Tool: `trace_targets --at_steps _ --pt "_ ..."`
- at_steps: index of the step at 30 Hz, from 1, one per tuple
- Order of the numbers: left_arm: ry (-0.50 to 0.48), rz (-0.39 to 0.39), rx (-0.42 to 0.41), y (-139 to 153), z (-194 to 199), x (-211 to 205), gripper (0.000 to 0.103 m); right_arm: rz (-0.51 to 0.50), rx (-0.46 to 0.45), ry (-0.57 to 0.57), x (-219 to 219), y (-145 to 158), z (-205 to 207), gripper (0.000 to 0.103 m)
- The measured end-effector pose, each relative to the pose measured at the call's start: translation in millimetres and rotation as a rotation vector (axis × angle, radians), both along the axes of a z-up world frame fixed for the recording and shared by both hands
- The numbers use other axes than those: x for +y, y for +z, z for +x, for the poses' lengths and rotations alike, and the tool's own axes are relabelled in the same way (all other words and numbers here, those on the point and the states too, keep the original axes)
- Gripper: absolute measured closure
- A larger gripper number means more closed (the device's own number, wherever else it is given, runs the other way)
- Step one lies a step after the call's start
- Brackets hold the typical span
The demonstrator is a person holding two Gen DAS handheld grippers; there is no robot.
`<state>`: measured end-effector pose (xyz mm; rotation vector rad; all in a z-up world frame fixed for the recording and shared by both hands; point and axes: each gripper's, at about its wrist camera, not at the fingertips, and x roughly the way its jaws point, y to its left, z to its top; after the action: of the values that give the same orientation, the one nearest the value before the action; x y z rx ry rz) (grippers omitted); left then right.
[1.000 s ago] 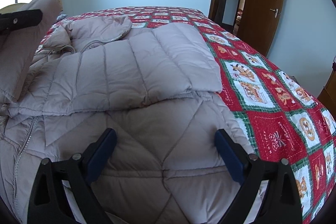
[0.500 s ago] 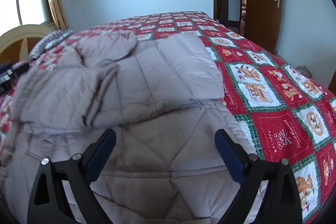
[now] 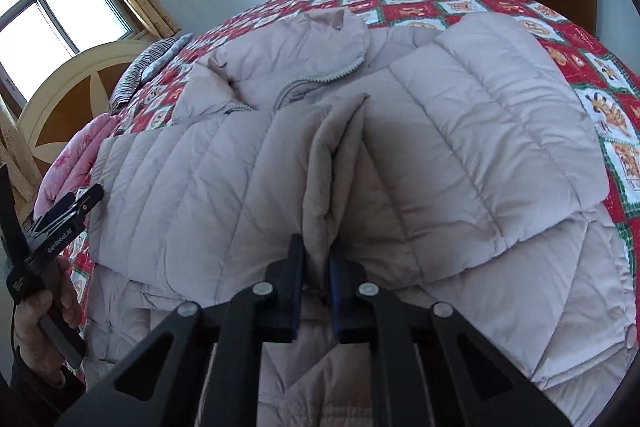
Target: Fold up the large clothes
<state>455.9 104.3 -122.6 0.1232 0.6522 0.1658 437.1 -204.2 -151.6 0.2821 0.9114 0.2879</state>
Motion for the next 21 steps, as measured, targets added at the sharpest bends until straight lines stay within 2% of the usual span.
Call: trace_targets --at_steps 5,7,8,9,10,13,16,19,21 --pt "0.009 -0.003 0.043 -11 5 3 0.013 -0.141 -0.045 -0.064 -17 9 -18 0.093" --pt "0.02 -0.009 0.045 -10 5 1 0.013 -0.207 -0.054 -0.05 -18 7 -16 0.084" --pt "0.024 -0.014 0.04 -8 4 0 0.013 -0.242 -0.062 -0.054 -17 7 -16 0.076" --pt "0.018 -0.027 0.029 -3 3 -2 0.013 -0.279 -0.079 -0.078 -18 10 -18 0.055" --pt "0.01 -0.036 0.017 2 3 -5 0.013 -0.29 -0.112 -0.105 -19 16 -22 0.038" --pt "-0.013 -0.038 -0.011 15 5 -18 0.013 -0.279 -0.234 -0.196 -25 41 -38 0.037" --pt "-0.029 -0.035 0.0 15 13 -32 0.013 -0.271 -0.302 -0.181 -15 58 -38 0.038" --pt "-0.042 0.008 0.035 1 24 -46 0.013 -0.244 -0.259 -0.1 1 54 -21 0.045" --pt "-0.033 0.027 0.071 -12 30 -49 0.013 -0.239 -0.215 -0.075 9 43 -4 0.045"
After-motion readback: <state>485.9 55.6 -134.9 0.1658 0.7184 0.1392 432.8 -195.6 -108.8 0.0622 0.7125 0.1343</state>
